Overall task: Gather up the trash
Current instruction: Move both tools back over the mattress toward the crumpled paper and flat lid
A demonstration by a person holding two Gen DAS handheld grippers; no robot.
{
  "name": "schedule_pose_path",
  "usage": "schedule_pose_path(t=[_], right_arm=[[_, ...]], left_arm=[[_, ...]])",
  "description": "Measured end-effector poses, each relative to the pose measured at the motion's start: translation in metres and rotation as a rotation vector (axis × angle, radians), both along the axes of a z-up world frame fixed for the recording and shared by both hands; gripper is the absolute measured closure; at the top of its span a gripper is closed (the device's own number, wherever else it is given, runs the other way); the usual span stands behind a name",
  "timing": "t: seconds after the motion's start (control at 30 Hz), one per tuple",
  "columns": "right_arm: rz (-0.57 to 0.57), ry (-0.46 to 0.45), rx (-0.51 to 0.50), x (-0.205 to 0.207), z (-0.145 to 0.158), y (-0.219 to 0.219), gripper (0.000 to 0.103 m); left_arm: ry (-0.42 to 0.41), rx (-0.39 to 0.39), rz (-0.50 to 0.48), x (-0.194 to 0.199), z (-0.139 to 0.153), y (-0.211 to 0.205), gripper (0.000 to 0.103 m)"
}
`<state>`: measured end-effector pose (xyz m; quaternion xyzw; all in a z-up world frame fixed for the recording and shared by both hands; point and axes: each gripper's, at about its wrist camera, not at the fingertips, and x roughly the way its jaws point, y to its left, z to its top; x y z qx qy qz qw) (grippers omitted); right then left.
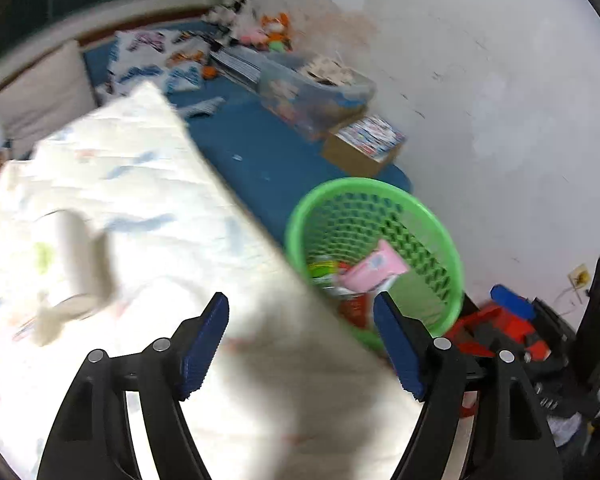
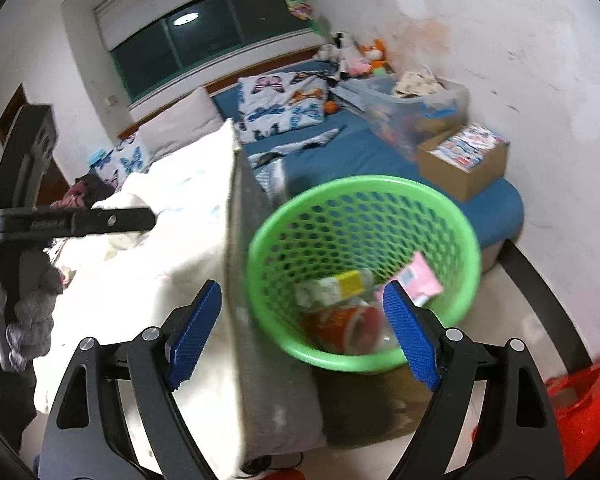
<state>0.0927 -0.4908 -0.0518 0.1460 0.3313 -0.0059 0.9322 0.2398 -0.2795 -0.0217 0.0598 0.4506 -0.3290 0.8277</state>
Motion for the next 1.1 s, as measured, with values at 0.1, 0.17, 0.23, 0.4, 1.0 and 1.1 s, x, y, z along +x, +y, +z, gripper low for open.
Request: schedule_pose_path(t=[0.1, 0.17, 0.23, 0.4, 1.0, 1.1], right_arm=[[0.049, 0.006, -0.011, 0.013, 0.001, 0.022, 0.02], [0.087, 0.013, -0.021, 0.022, 0.002, 0.038, 0.02], [0.123, 0.02, -0.035, 0.032, 0.002, 0.053, 0.02], [0.222, 0.041, -0.077, 0.054, -0.001, 0.1, 0.016], [0.412, 0.167, -0.208, 0.141, -0.048, 0.203, 0.014], [0.414, 0.188, -0.219, 0.153, -0.053, 0.206, 0.014]], left_arm=[[0.017, -0.028, 0.054, -0.004, 0.001, 0.039, 0.027], [0.003, -0.03, 0.095, -0.008, 0.001, 0.063, 0.024], [-0.01, -0.041, 0.143, -0.01, 0.003, 0.092, 0.022], [-0.025, -0.04, 0.247, -0.006, 0.004, 0.146, 0.017], [-0.053, -0.066, 0.52, -0.003, 0.003, 0.293, 0.009], [-0.055, -0.056, 0.541, -0.002, 0.0, 0.306, 0.009]])
